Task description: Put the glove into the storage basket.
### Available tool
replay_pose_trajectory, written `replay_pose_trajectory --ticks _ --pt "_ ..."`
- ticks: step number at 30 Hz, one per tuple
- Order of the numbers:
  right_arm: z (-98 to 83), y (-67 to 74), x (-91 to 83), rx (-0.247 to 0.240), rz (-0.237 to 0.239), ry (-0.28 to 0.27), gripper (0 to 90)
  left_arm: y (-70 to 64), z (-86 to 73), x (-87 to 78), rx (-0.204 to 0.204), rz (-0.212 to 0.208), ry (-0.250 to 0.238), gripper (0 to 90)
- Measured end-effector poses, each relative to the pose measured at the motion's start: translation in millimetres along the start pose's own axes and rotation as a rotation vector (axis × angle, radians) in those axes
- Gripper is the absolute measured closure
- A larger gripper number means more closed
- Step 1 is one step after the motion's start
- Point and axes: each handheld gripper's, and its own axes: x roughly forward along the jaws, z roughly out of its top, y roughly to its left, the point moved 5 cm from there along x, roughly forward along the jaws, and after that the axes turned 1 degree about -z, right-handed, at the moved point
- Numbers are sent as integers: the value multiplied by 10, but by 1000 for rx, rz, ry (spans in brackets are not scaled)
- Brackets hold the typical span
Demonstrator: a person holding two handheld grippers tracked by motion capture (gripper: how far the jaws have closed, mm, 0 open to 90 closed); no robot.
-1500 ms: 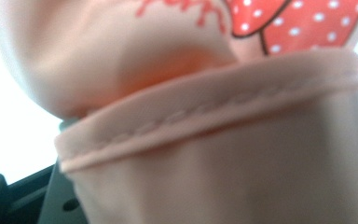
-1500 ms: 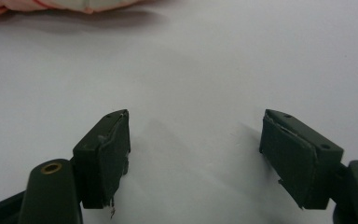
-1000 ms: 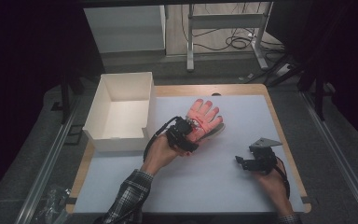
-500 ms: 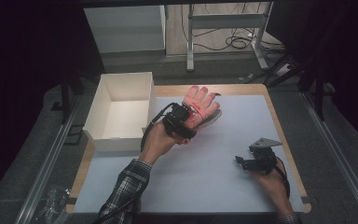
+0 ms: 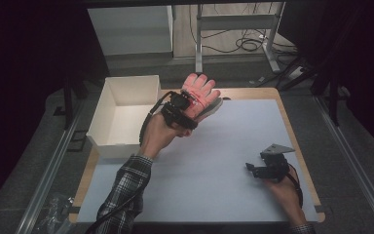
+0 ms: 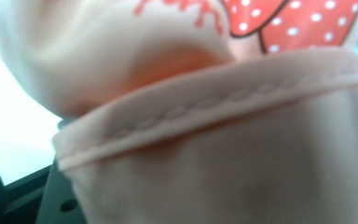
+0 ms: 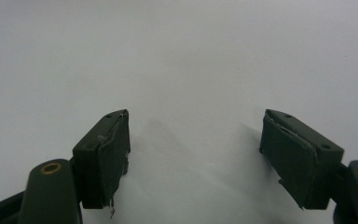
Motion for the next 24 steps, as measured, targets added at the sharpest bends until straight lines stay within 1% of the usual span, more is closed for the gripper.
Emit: replay_pose_trajectory --ticks 4,6,7,11,12,13,16,18,21,22,23,24 --pt "0 0 0 0 0 0 246 125 21 -96 -23 29 8 383" --pt "0 0 0 0 0 0 246 181 28 -143 -38 40 5 382" --pt "0 0 0 0 0 0 246 181 28 -143 -38 40 5 382" --pt "0 1 -1 1 0 0 246 330 27 -287 -72 69 -18 381" --pt "0 1 -1 1 0 0 246 330 27 -287 -72 69 -18 381" --pt "0 1 -1 1 0 0 246 362 22 -315 -80 76 -21 381" --pt "0 2 -1 2 0 0 246 462 0 -390 -107 109 -37 380" --pt "0 2 -1 2 0 0 246 535 -27 -438 -127 130 -39 379" --pt "1 0 0 0 -1 -1 246 624 -67 -489 -151 152 -44 378" --pt "1 0 0 -1 -1 -1 246 680 -97 -517 -165 163 -43 378" --pt "1 0 0 -1 -1 -1 246 680 -97 -517 -165 163 -43 379" --pt "1 0 0 -1 -1 -1 246 743 -133 -544 -180 175 -43 378"
